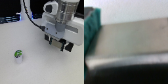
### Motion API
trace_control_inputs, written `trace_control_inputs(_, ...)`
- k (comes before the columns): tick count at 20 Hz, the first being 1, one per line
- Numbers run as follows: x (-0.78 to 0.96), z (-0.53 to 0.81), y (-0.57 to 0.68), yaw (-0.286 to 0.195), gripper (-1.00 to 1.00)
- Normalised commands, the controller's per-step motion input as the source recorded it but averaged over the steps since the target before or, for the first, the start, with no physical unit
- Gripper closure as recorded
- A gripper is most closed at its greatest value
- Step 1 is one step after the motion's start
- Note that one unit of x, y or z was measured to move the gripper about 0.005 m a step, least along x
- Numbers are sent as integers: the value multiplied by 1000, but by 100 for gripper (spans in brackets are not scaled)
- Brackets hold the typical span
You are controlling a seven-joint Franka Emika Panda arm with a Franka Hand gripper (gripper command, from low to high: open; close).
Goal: Open the kcup holder, insert the kcup into the holder, and close the kcup holder
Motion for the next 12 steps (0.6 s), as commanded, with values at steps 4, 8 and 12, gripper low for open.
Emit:
trace_control_inputs(4, 168, 413, -375, -198, -100)
trace_control_inputs(8, 58, 360, -502, -230, -100)
trace_control_inputs(12, 12, 328, -502, -253, -100)
